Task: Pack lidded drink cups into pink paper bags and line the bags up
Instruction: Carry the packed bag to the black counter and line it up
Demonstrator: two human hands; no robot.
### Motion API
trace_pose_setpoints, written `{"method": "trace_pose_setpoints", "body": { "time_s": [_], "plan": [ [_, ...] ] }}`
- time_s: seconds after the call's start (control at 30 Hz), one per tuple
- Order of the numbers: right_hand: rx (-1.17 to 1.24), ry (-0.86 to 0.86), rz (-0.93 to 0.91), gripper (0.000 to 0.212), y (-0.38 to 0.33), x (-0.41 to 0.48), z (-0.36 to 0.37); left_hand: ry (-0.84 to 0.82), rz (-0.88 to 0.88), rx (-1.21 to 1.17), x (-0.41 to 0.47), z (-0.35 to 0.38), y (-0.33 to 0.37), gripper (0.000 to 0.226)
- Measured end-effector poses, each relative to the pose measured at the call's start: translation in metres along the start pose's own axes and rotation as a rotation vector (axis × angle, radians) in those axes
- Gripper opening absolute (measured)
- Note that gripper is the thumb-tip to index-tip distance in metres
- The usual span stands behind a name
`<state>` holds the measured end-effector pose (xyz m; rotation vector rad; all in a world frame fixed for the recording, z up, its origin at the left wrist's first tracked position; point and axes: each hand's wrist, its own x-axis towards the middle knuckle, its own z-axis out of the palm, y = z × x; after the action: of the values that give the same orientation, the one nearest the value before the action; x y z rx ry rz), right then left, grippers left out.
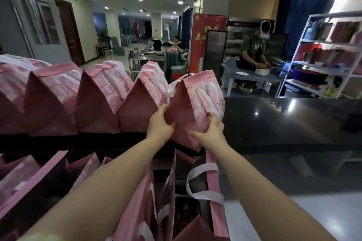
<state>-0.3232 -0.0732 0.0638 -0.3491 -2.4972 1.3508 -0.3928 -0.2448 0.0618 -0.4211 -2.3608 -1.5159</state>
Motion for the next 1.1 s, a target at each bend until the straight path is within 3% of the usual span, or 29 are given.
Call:
{"method": "trace_pose_setpoints", "body": {
  "time_s": [0.1,0.23,0.6,0.77,1.1],
  "plan": [
    [0.004,0.078,-0.026,0.087,0.007,0.0,0.008,0.009,-0.068,0.045,0.0,0.0,-0.007,0.034],
    [0.079,0.095,-0.046,0.077,0.006,0.01,0.009,0.06,-0.077,0.183,0.004,-0.003,-0.008,0.029],
    [0.144,-0.089,-0.045,0.077,-0.012,0.048,0.013,0.075,-0.074,0.469,0.025,-0.016,-0.01,0.027],
    [0.177,-0.087,-0.037,0.076,-0.021,0.053,0.019,0.083,-0.09,0.463,0.027,-0.025,-0.013,0.034],
    [0.28,-0.143,-0.052,0.069,-0.025,0.053,0.04,0.119,-0.112,0.438,0.021,-0.047,-0.02,0.025]
  ]
}}
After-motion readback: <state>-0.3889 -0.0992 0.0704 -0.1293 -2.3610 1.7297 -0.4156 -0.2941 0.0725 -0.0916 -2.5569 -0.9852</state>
